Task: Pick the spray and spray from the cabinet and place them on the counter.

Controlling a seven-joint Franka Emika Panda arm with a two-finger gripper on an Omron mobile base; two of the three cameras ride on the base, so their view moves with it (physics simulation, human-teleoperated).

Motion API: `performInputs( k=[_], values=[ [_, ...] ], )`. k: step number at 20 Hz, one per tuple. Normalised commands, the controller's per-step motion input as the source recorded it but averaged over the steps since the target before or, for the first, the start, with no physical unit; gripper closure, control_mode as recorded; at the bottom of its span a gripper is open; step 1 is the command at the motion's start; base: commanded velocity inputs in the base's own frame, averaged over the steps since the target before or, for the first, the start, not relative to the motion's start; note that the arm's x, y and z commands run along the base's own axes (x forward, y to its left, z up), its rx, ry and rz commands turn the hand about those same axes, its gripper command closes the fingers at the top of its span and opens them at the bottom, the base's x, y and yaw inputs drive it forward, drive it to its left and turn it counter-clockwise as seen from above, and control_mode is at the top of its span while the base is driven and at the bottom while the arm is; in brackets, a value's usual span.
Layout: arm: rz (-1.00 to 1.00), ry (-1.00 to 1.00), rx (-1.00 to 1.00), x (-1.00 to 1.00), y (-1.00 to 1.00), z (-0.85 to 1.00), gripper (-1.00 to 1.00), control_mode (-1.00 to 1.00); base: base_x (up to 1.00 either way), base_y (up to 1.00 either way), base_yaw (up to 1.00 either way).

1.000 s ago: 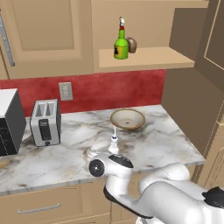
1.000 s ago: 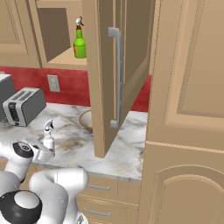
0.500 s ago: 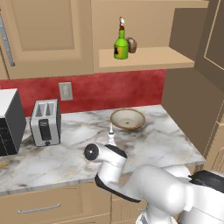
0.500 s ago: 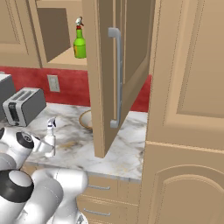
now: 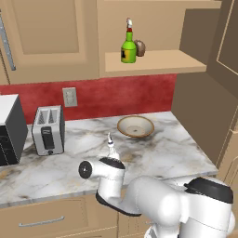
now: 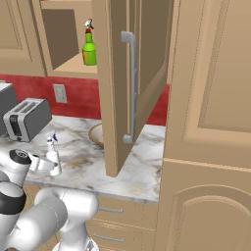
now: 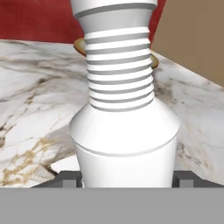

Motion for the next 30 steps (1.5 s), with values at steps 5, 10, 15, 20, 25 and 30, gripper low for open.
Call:
performInputs(
  k=[5, 10, 15, 20, 25, 30],
  values=[
    [0.00, -0.09, -0.04, -0.05, 0.00, -0.33, 1.00, -1.00, 0.00, 0.00, 0.00],
    [-0.06, -0.08, 0.02, -0.28, -0.25, -0.41, 1.00, -1.00, 0.00, 0.00, 0.00],
    [-0.09, -0.08, 0.06, -0.25, -0.37, -0.30, 1.00, -1.00, 0.00, 0.00, 0.00],
    [-0.05, -0.02, 0.03, -0.07, -0.12, -0.15, -1.00, -1.00, 0.00, 0.00, 0.00],
    [0.00, 0.00, 0.00, 0.00, 0.00, -0.01, -1.00, -1.00, 0.00, 0.00, 0.00],
    [0.00, 0.00, 0.00, 0.00, 0.00, 0.00, -1.00, -1.00, 0.00, 0.00, 0.00]
  ],
)
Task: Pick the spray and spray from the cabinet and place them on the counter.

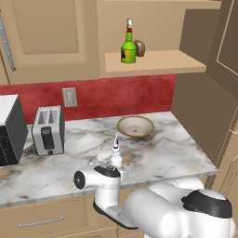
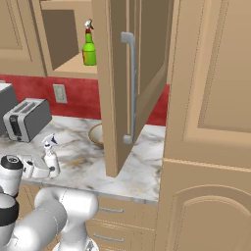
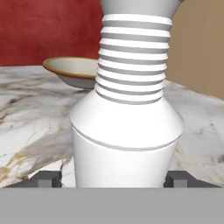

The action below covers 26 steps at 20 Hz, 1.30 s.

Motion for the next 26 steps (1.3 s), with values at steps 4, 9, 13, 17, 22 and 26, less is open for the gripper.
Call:
performInputs(
  k=[4, 9, 13, 17, 22, 26],
  values=[
    [0.00, 0.00, 0.00, 0.00, 0.00, 0.00, -1.00, -1.00, 0.00, 0.00, 0.00],
    [0.00, 0.00, 0.00, 0.00, 0.00, 0.00, -1.00, -1.00, 0.00, 0.00, 0.00],
    [0.00, 0.00, 0.00, 0.00, 0.00, 0.00, -1.00, -1.00, 0.00, 0.00, 0.00],
    [0.00, 0.00, 0.00, -0.05, 0.00, 0.00, -1.00, -1.00, 0.00, 0.00, 0.00],
    [-0.01, 0.00, 0.00, -0.14, 0.12, 0.00, -1.00, -1.00, 0.00, 0.00, 0.00],
    [-0.02, 0.00, 0.00, -0.14, 0.19, 0.00, -1.00, -1.00, 0.00, 0.00, 0.00]
  ],
)
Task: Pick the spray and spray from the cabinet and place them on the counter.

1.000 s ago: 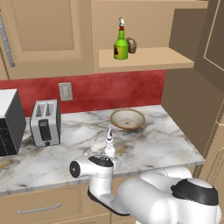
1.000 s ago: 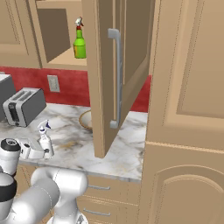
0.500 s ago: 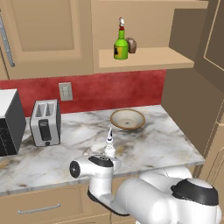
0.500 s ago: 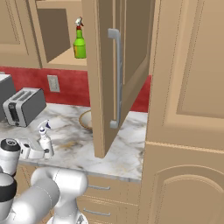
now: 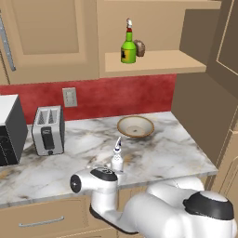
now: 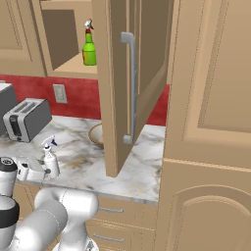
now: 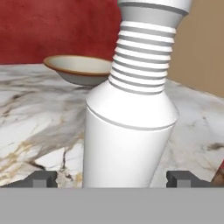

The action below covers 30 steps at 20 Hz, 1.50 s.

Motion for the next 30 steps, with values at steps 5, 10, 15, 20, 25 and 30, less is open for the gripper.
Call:
performInputs(
  k=[5, 10, 15, 20, 25, 30],
  values=[
    [-0.02, 0.00, 0.00, -0.14, 0.18, 0.00, -1.00, -1.00, 0.00, 0.00, 0.00],
    [-0.01, 0.00, 0.00, -0.24, 0.06, 0.02, -1.00, -1.00, 0.00, 0.00, 0.00],
    [0.00, 0.00, 0.00, -0.38, 0.05, 0.12, -1.00, -1.00, 0.00, 0.00, 0.00],
    [0.03, 0.04, 0.01, -0.48, 0.00, 0.34, -1.00, -1.00, 0.00, 0.00, 0.00],
    [0.08, 0.18, 0.01, -0.25, -0.13, 0.55, -1.00, -1.00, 0.00, 0.00, 0.00],
    [0.13, 0.23, 0.02, -0.24, -0.14, 0.52, -1.00, -1.00, 0.00, 0.00, 0.00]
  ],
)
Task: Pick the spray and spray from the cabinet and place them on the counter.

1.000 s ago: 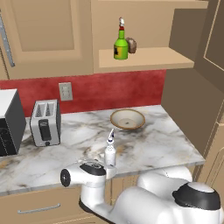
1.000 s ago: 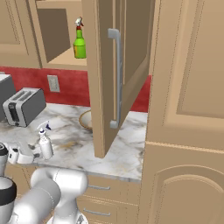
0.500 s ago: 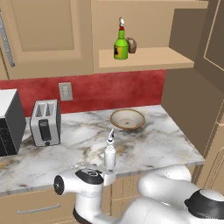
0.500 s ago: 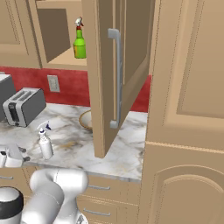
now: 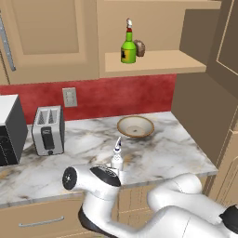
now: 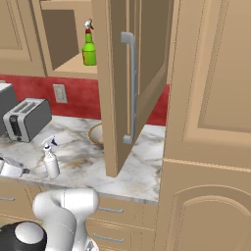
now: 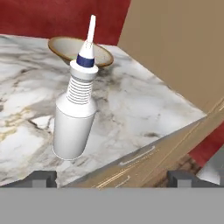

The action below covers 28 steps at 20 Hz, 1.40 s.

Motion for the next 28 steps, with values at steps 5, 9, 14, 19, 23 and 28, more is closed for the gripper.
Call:
performInputs(
  k=[5, 9, 14, 19, 23, 28],
  values=[
    [0.12, 0.26, 0.04, -0.23, -0.09, 0.34, -1.00, -1.00, 0.00, 0.00, 0.00],
    [0.09, 0.24, 0.06, -0.14, -0.19, 0.18, -1.00, -1.00, 0.00, 0.00, 0.00],
    [0.09, 0.24, 0.07, 0.02, -0.37, 0.08, -1.00, -1.00, 0.00, 0.00, 0.00],
    [0.21, 0.21, 0.00, 0.03, -0.27, 0.25, -1.00, -1.00, 0.00, 0.00, 0.00],
    [0.27, 0.15, 0.02, 0.00, -0.18, 0.19, -1.00, -1.00, 0.00, 0.00, 0.00],
    [0.17, 0.05, 0.10, 0.00, -0.28, 0.40, -1.00, -1.00, 0.00, 0.00, 0.00]
  ],
)
